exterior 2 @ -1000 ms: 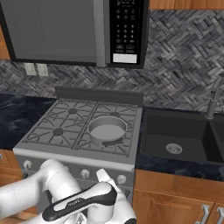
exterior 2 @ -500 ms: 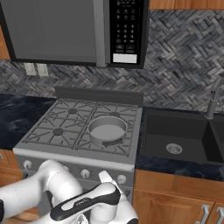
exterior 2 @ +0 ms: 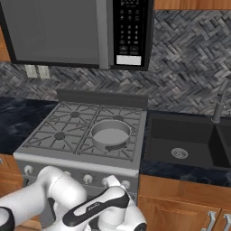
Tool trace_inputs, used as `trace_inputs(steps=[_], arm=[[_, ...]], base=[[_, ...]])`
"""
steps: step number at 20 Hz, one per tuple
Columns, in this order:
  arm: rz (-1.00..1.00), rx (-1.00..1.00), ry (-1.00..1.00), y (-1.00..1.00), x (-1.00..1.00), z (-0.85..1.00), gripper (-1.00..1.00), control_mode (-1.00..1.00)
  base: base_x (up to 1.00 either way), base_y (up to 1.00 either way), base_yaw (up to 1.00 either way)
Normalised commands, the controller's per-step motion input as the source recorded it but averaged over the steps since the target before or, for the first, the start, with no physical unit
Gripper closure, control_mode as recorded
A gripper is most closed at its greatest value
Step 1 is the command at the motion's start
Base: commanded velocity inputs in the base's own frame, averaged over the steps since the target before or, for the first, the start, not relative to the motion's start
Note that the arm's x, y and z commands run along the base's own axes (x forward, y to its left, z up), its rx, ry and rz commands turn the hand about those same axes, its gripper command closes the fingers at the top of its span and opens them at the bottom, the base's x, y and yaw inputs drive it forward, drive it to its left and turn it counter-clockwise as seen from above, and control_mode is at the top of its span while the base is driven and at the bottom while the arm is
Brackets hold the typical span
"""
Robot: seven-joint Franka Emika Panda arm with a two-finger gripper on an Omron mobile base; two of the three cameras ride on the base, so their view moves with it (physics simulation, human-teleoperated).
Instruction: Turn off the front right burner of the stove.
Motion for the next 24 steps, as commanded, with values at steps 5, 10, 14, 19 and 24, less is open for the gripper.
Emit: trace_inputs(steps=[5, 10, 14, 19, 24], arm=[[0.0, 0.0, -0.01, -0.26, 0.1, -0.1, -1.0, -1.0], [0.0, -0.01, -0.04, -0.05, 0.05, -0.18, -1.0, -1.0], [0.0, -0.01, -0.03, 0.0, 0.12, -0.2, -1.0, -1.0], [0.0, -0.02, -0.03, 0.0, 0.22, -0.22, -1.0, -1.0], [0.0, -0.03, -0.04, 0.0, 0.2, -0.2, -1.0, -1.0]], base=[[0.0, 0.0, 0.0], [0.0, 0.0, 0.0], [0.0, 0.0, 0.0], [0.0, 0.0, 0.0], [0.0, 0.0, 0.0]])
